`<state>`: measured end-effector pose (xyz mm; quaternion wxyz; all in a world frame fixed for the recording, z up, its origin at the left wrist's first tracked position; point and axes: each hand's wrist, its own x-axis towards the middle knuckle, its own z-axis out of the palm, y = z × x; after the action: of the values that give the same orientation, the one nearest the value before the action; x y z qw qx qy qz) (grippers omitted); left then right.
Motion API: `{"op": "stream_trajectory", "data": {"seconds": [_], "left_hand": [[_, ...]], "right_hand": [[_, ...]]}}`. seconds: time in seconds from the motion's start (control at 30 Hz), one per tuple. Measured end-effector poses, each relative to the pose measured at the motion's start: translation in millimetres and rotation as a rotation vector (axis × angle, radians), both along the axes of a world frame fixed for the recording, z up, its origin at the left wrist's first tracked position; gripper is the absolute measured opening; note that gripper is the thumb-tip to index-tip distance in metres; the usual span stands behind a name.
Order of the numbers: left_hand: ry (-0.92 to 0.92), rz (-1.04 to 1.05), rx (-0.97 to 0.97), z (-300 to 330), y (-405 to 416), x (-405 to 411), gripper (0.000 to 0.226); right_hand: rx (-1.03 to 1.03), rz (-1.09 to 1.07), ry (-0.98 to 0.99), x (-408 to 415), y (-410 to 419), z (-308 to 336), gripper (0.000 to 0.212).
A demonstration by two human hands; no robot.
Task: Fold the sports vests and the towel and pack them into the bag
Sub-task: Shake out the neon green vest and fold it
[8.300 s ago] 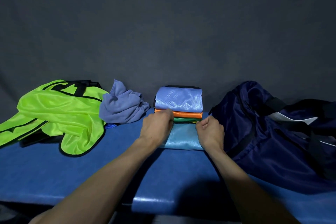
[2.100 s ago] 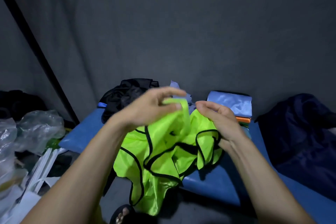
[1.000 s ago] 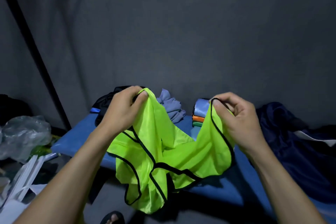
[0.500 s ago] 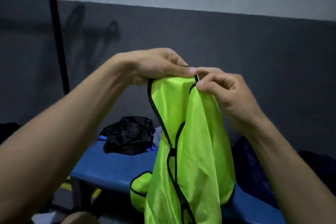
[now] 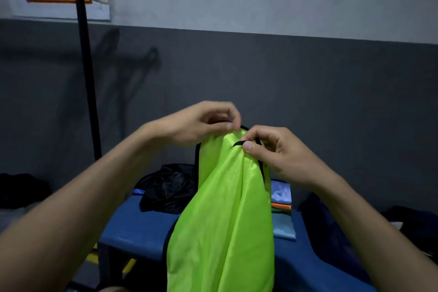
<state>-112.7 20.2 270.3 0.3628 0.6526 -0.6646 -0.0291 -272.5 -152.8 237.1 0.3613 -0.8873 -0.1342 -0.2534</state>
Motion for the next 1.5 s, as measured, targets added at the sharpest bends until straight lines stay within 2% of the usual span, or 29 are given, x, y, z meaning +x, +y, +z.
{"op": "stream_trajectory", "data": {"seconds": [0.07,0.23,0.33,0.47,0.6,0.7,0.77,0.83,0.87,0.97,1.03,1.1,1.2,1.27,1.3,1.37,1.43,1.5], "left_hand": [[0.002,0.032,0.053,-11.2,1.9,3.7,0.024],[0.234,0.039,0.088,-30.2,-3.0,-2.9,0.027],[0.317,-0.053,0.143,-36.9,-4.7,-1.4,0.036],[0.504,-0.159,0.145,-45.7,-6.6,0.8,0.039],[0.629,-0.189,0.100,-53.4,-9.7,5.3,0.023],[0.520,-0.219,0.307,-61.3,-6.7,6.4,0.016],[0.271,-0.132,0.425,-68.3,-6.3,10.1,0.021],[0.043,-0.020,0.433,-76.6,-6.9,12.3,0.035],[0.007,0.022,0.384,-79.5,-6.2,13.3,0.037],[0.097,0.007,0.188,-83.8,-1.9,16.5,0.025],[0.085,-0.023,0.160,-84.7,-0.7,16.2,0.024],[0.159,-0.074,0.147,-87.1,0.2,14.2,0.020],[0.462,-0.126,0.119,-89.6,7.0,15.7,0.027],[0.669,-0.130,0.202,-92.5,10.8,19.2,0.039],[0.701,-0.110,0.270,-94.8,11.5,20.3,0.038],[0.628,-0.026,0.338,-100.4,11.4,21.3,0.032],[0.587,0.025,0.302,-106.1,12.7,21.7,0.034],[0.696,-0.035,0.232,-112.0,17.1,22.4,0.045]], "right_hand": [[-0.030,-0.012,-0.011,1.1,-2.5,-0.3,0.015],[-0.035,-0.052,-0.017,10.4,-3.5,-7.3,0.024],[0.017,-0.025,0.016,15.0,-6.9,-8.4,0.021],[0.047,0.024,0.007,20.1,-8.4,-8.0,0.015],[0.023,0.001,-0.004,23.8,-13.9,-23.5,0.019],[-0.067,-0.060,-0.071,24.3,-18.1,-25.0,0.020],[-0.021,-0.036,-0.101,24.8,-21.5,-19.8,0.020],[0.081,0.004,-0.120,24.5,-27.4,-15.0,0.023],[0.114,0.021,-0.127,24.0,-31.1,-13.6,0.024],[0.155,0.045,-0.118,21.8,-41.3,-15.3,0.023],[0.159,0.037,-0.101,20.9,-45.3,-18.2,0.019],[0.167,0.033,-0.083,20.0,-46.9,-20.3,0.017],[0.150,0.041,-0.062,17.4,-47.9,-19.7,0.017],[0.128,0.041,-0.051,14.1,-48.4,-18.5,0.016],[0.116,0.038,-0.045,12.3,-49.2,-18.0,0.016],[0.076,0.016,-0.034,10.0,-51.2,-17.2,0.019],[0.048,-0.004,-0.015,8.9,-53.1,-17.7,0.023],[0.049,-0.010,-0.005,8.2,-53.8,-18.6,0.021]]}}
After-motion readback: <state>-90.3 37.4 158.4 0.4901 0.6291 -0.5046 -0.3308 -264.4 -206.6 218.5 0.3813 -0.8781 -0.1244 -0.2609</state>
